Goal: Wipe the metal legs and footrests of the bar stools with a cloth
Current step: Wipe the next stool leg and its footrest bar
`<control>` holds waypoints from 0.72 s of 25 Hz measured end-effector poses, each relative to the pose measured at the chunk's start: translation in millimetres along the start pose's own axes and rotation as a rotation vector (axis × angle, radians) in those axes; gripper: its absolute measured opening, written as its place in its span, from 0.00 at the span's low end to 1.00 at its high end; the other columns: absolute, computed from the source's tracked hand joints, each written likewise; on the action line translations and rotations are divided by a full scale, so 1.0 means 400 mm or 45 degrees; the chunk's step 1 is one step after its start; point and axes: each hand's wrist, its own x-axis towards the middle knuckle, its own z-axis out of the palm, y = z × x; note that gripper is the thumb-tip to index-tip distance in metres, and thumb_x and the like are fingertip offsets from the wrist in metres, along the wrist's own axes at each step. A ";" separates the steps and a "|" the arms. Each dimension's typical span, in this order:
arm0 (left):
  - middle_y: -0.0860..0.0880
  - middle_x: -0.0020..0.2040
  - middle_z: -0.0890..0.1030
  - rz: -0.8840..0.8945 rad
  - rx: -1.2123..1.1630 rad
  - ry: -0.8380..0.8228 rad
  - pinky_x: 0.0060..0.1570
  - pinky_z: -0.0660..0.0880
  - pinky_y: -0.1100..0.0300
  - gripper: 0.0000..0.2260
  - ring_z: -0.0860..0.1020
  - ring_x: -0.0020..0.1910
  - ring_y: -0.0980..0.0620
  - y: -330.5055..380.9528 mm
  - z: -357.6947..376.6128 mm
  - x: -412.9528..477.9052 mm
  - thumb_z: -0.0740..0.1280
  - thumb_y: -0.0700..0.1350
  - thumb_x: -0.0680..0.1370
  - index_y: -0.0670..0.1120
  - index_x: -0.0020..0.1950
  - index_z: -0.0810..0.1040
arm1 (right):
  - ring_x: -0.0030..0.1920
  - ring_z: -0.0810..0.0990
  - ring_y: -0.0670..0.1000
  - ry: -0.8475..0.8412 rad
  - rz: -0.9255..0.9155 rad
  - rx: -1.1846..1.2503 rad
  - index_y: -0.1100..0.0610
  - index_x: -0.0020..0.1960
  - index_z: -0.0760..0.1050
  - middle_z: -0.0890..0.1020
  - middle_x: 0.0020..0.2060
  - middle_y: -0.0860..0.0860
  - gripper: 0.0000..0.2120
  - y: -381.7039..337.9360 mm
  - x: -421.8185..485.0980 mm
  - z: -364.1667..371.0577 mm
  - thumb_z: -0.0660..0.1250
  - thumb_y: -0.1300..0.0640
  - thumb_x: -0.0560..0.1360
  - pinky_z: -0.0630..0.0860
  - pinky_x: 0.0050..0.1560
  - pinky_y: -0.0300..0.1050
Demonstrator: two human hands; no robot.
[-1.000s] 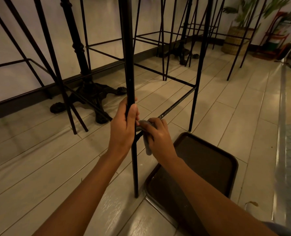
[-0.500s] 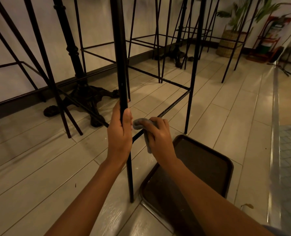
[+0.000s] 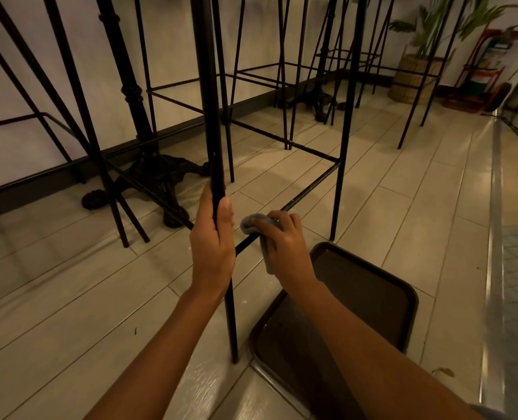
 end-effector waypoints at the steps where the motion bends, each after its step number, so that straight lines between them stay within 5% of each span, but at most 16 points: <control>1: 0.44 0.40 0.75 -0.005 -0.002 0.008 0.37 0.71 0.72 0.17 0.73 0.34 0.59 0.001 0.000 -0.001 0.52 0.45 0.81 0.48 0.70 0.63 | 0.52 0.65 0.53 -0.004 0.004 0.000 0.57 0.54 0.78 0.77 0.51 0.61 0.15 0.001 0.002 0.000 0.67 0.68 0.70 0.72 0.45 0.47; 8: 0.52 0.41 0.73 -0.025 0.019 0.038 0.41 0.72 0.73 0.17 0.74 0.38 0.55 -0.005 0.007 -0.003 0.52 0.46 0.81 0.47 0.70 0.63 | 0.52 0.68 0.53 0.081 0.034 0.055 0.56 0.56 0.77 0.77 0.51 0.59 0.12 0.009 0.012 -0.005 0.65 0.63 0.73 0.71 0.46 0.42; 12: 0.37 0.47 0.77 -0.020 0.034 0.048 0.43 0.73 0.70 0.16 0.76 0.45 0.45 -0.007 0.010 -0.004 0.52 0.46 0.81 0.51 0.69 0.63 | 0.53 0.67 0.53 0.002 -0.099 -0.020 0.56 0.56 0.77 0.77 0.51 0.60 0.12 0.019 0.000 -0.003 0.60 0.59 0.74 0.73 0.45 0.44; 18: 0.40 0.48 0.77 0.076 0.086 0.061 0.47 0.75 0.62 0.15 0.77 0.44 0.51 -0.004 0.012 -0.009 0.53 0.45 0.81 0.57 0.67 0.60 | 0.51 0.73 0.61 0.020 0.026 0.004 0.57 0.54 0.78 0.77 0.51 0.62 0.15 0.037 0.016 -0.013 0.69 0.69 0.70 0.74 0.43 0.48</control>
